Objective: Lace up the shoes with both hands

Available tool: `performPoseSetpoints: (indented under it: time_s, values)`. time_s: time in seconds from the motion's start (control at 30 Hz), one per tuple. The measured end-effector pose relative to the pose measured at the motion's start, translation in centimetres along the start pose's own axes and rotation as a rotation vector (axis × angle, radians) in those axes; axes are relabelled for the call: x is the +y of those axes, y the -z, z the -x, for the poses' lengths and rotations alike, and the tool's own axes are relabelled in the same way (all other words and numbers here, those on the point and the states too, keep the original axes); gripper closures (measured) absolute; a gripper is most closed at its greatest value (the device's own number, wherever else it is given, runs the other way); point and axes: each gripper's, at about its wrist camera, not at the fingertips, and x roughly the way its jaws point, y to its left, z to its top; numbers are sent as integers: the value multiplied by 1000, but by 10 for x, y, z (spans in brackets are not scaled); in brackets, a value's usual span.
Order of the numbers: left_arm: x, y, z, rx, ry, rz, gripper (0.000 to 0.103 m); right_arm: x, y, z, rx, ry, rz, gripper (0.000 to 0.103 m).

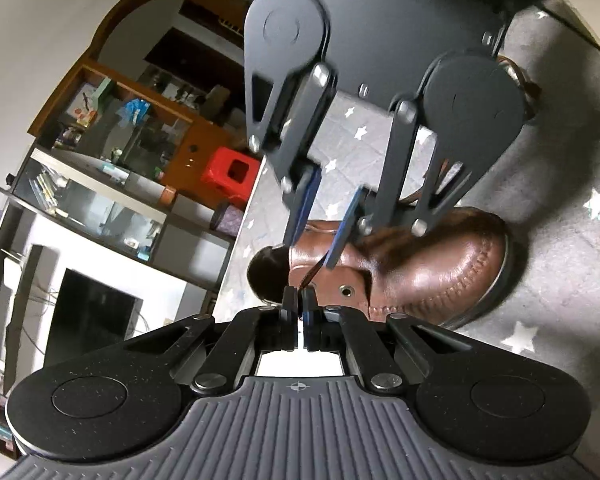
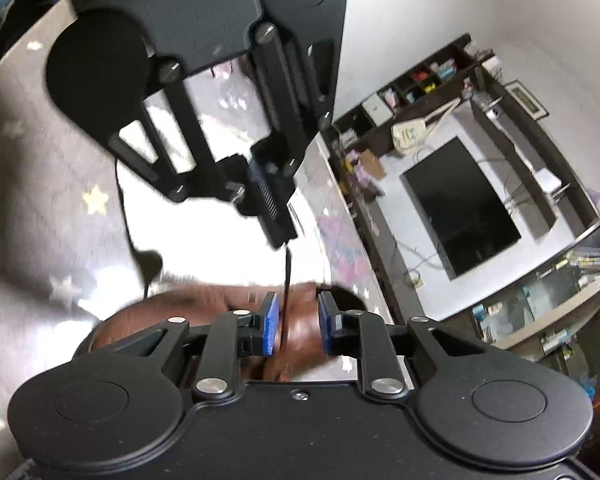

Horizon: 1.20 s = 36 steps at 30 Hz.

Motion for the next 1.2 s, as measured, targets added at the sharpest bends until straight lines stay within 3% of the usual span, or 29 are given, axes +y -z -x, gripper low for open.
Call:
performPoseSetpoints:
  time_s: [0.07, 0.1, 0.13, 0.23, 0.33, 0.53, 0.7, 0.77, 0.87, 0.97, 1.2]
  values:
    - [0, -1, 1, -6, 0, 4, 101, -1, -2, -4, 8, -23, -1, 82]
    - [-1, -1, 2, -8, 2, 9, 101, 0, -2, -6, 13, -33, 1, 88]
    - [-1, -1, 1, -3, 3, 21, 101, 0, -2, -6, 14, -31, 5, 101]
    - [-1, 2, -4, 23, 19, 94, 100, -1, -1, -4, 16, -19, -4, 102]
    - [-5, 5, -10, 50, 85, 194, 99, -3, -3, 7, 2, 33, 19, 102]
    - [-23, -1, -21, 72, 135, 216, 98, -24, -15, 39, -62, 138, 34, 102]
    - [1, 0, -22, 91, 131, 329, 97, -45, -28, 66, -105, 227, 39, 102]
    - [17, 1, -24, 104, 130, 402, 95, -48, -23, 69, -86, 229, 47, 102]
    - [33, 1, -29, 121, 138, 489, 83, -44, -16, 66, -65, 226, 66, 102]
    - [51, -2, -36, 123, 179, 587, 79, -41, -12, 63, -58, 229, 61, 102]
    - [66, -10, -54, 161, 189, 674, 72, -43, -3, 52, -44, 242, 59, 102]
